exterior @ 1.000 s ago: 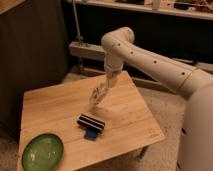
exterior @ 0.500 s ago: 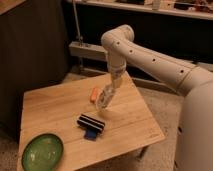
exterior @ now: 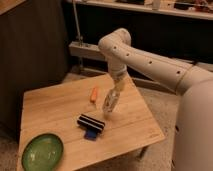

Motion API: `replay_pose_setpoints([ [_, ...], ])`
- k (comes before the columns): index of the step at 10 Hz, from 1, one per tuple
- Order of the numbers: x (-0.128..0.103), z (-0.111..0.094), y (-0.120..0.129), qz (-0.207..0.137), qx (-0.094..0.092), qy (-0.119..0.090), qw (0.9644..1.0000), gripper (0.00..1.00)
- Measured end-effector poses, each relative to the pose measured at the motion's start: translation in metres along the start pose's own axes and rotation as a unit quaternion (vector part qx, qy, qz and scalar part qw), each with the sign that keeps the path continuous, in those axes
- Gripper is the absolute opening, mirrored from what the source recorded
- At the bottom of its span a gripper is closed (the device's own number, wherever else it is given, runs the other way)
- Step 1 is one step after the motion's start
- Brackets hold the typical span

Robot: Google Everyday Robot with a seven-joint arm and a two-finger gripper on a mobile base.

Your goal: Stand the bottle upright

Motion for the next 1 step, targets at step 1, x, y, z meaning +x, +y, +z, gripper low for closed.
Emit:
replay_pose_setpoints([
  [1, -0.0003, 0.0047, 0.0028, -0.002, -0.003, 0.004, 1.0, 0.13],
])
